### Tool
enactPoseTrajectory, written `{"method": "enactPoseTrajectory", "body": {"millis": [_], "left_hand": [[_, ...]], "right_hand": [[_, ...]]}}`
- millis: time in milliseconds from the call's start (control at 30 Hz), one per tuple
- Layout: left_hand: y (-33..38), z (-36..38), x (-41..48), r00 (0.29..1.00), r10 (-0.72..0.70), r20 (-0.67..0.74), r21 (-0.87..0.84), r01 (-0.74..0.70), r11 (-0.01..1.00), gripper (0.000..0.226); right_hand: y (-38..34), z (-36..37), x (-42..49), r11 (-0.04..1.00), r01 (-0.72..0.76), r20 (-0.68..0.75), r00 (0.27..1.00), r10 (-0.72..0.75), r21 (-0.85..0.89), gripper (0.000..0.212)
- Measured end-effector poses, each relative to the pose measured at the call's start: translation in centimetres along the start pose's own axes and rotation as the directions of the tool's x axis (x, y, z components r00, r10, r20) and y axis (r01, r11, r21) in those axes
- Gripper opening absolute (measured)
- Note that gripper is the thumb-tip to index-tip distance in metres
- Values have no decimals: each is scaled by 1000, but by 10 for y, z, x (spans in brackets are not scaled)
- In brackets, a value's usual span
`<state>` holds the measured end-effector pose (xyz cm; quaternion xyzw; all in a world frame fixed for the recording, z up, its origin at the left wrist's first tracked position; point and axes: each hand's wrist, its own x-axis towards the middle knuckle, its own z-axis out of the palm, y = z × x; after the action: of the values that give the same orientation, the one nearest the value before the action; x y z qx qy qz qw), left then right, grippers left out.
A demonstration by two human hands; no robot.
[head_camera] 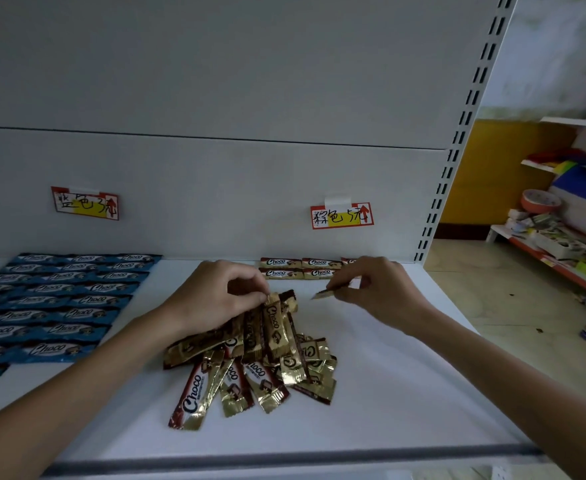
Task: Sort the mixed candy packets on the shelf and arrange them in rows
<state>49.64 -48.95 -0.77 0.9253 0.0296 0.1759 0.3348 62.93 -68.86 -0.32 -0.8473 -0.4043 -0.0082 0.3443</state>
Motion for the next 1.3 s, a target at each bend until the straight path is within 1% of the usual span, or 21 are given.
{"method": "enactPoseTrajectory", "body": {"millis": [100,233,333,433,467,533,567,633,700,733,767,833,900,933,967,1033,1100,1200,1300], "left_hand": [[2,3,-1,995,17,-96,-25,-20,1000,16],[10,4,1,983,37,-180,-96,-55,994,17],[13,4,10,977,-9,-215,-220,-40,975,13],[13,6,18,977,-46,-209,-364,-34,931,16],[13,7,20,983,-30,-182,-356,-37,934,19],[8,9,21,995,22,-97,-208,-42,977,27],[5,11,22,999,31,-43,-124,-36,992,31],[-1,14,22,999,34,39,-13,-33,999,34],[-6,16,23,998,42,51,64,-45,997,33],[-7,16,23,998,50,43,91,-54,994,30],[-8,16,24,997,63,34,108,-66,992,27],[-8,16,25,995,92,25,129,-94,987,19],[-6,17,26,992,113,49,131,-118,984,11],[-5,19,26,990,116,75,134,-125,983,9],[-3,20,27,987,115,109,145,-130,981,8],[-2,25,29,978,108,179,164,-138,977,13],[-2,27,31,968,116,220,168,-155,974,18],[-4,25,31,965,124,230,208,-173,963,21],[-12,17,29,975,86,207,253,-138,958,16]], "right_hand": [[6,-5,-1,999,-15,-2,1000,15,48,19],[14,-5,-1,994,12,8,1000,-13,111,37],[15,-4,-1,967,-32,39,999,23,254,36],[16,-5,0,969,6,36,999,-15,247,32],[16,-6,1,971,8,48,999,-20,239,32],[18,-8,2,977,4,70,997,-19,213,36],[18,-9,2,980,2,79,997,-18,198,40],[20,-8,2,990,17,95,995,-31,139,48],[22,-8,1,997,40,80,996,-45,70,51],[23,-9,1,998,35,58,998,-38,57,49],[23,-10,1,999,23,31,999,-25,48,45],[24,-13,1,1000,12,-8,1000,-12,-18,29],[23,-15,0,994,8,27,1000,-5,-109,15],[22,-14,-2,990,2,63,998,7,-142,12],[22,-13,-3,987,-6,94,995,22,-163,12],[21,-11,-4,988,-21,129,991,41,-150,11],[20,-11,-4,992,-4,145,989,23,-130,12],[22,-11,-3,986,62,155,987,-38,-155,12],[27,-7,2,981,102,125,989,-82,-164,9]]}}
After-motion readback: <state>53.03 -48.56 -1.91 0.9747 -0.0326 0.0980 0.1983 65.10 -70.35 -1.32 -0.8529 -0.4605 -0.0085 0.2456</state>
